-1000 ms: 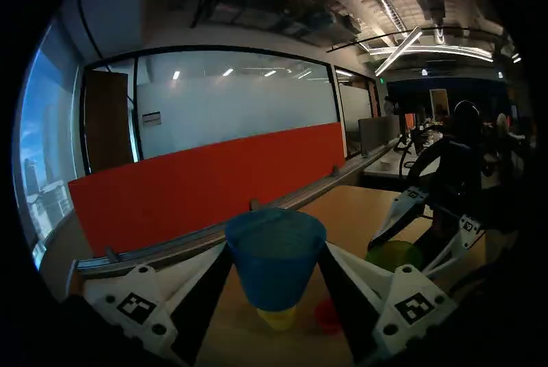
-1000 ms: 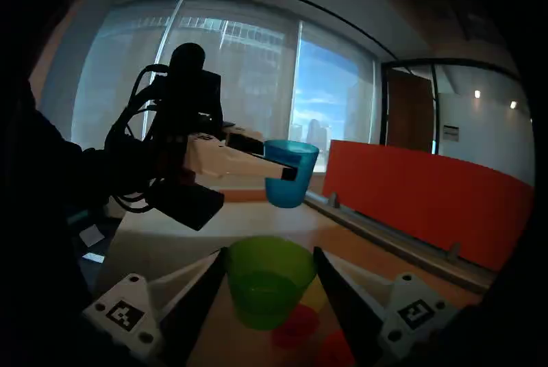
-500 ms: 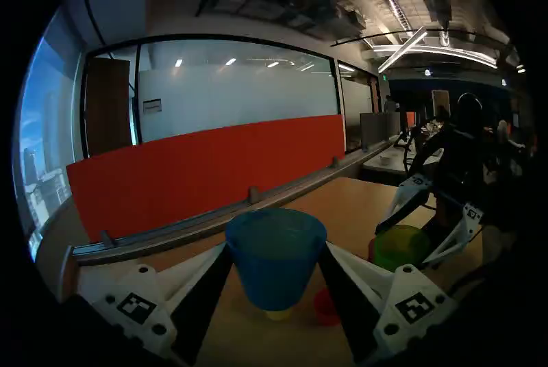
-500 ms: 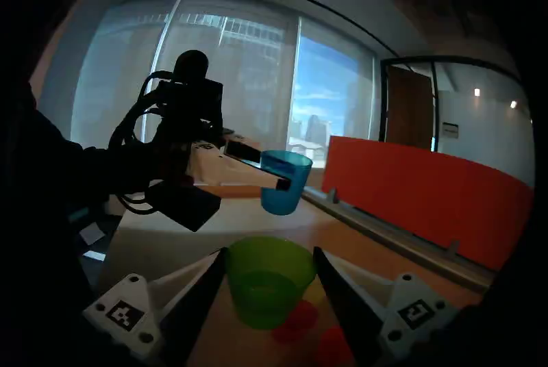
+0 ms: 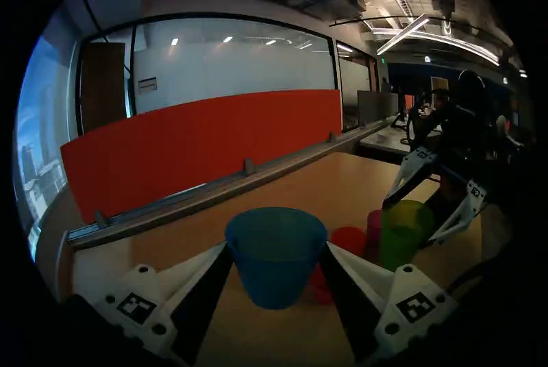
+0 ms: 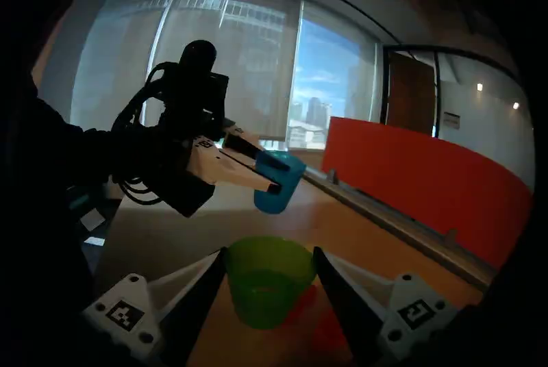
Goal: Pour water
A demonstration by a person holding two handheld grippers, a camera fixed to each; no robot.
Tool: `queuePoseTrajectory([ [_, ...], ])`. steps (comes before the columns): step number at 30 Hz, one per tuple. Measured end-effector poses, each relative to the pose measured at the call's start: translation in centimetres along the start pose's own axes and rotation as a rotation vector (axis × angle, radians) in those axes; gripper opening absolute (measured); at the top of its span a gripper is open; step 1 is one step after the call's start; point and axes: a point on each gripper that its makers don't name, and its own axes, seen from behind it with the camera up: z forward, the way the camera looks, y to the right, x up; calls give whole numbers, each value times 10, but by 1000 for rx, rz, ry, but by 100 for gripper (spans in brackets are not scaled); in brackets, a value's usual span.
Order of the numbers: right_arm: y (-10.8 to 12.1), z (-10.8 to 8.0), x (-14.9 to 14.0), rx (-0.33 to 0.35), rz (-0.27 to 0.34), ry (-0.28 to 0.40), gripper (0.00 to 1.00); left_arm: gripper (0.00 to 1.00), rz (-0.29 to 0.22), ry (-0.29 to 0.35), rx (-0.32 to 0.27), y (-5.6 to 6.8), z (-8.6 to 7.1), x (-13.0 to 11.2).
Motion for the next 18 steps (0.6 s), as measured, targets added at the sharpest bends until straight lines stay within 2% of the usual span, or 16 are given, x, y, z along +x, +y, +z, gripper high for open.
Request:
queuePoseTrajectory([
  [8, -1, -1, -18, 9, 10, -46, 94, 85, 14, -71, -30, 12, 8, -25],
  [18, -5, -4, -40, 17, 26, -93, 94, 86, 39, -168, -40, 18, 17, -67],
])
